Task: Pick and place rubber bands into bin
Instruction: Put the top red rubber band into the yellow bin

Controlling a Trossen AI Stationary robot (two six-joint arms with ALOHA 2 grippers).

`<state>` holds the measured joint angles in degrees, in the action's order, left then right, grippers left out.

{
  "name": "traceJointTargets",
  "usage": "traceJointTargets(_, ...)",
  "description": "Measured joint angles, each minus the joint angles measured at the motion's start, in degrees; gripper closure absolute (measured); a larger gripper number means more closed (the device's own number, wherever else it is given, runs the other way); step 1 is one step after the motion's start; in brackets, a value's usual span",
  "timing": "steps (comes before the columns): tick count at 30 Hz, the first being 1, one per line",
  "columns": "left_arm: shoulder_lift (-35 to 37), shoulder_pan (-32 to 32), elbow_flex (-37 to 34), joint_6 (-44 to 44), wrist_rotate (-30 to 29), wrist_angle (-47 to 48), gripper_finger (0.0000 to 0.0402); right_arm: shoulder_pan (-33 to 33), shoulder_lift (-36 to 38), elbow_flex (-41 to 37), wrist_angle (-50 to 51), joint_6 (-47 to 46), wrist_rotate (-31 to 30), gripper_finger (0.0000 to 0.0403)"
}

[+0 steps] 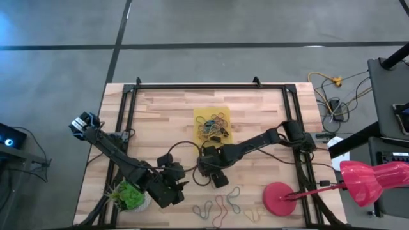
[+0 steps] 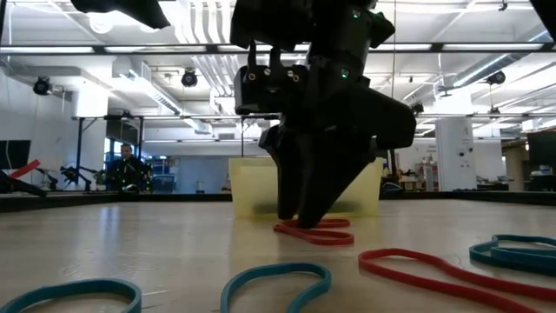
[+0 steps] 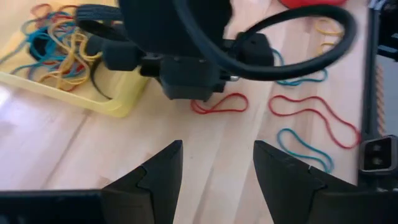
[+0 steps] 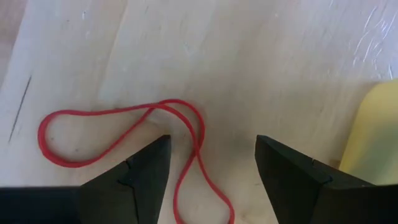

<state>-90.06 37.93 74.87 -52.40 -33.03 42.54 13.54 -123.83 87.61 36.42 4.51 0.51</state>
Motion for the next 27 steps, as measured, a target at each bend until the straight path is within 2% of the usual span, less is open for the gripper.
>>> traceJointTargets(7, 0.0, 0.0, 0.0, 0.0, -0.8, 1.0, 0.0222, 0.2, 0.1, -0.5, 0.1, -5.3, 0.8, 0.0211)
traceJointTargets(19, 0.1, 0.0, 0.0, 0.2, -2.3, 2.2, 0.0222, 0.4, 0.5, -3.9, -0.5, -13.9, 0.5, 0.0301)
traceJointTargets(27, 0.1, 0.0, 0.0, 0.2, -2.3, 2.2, 0.0222, 0.7, 0.3, -3.6, -0.8, -14.5, 1.0, 0.0371)
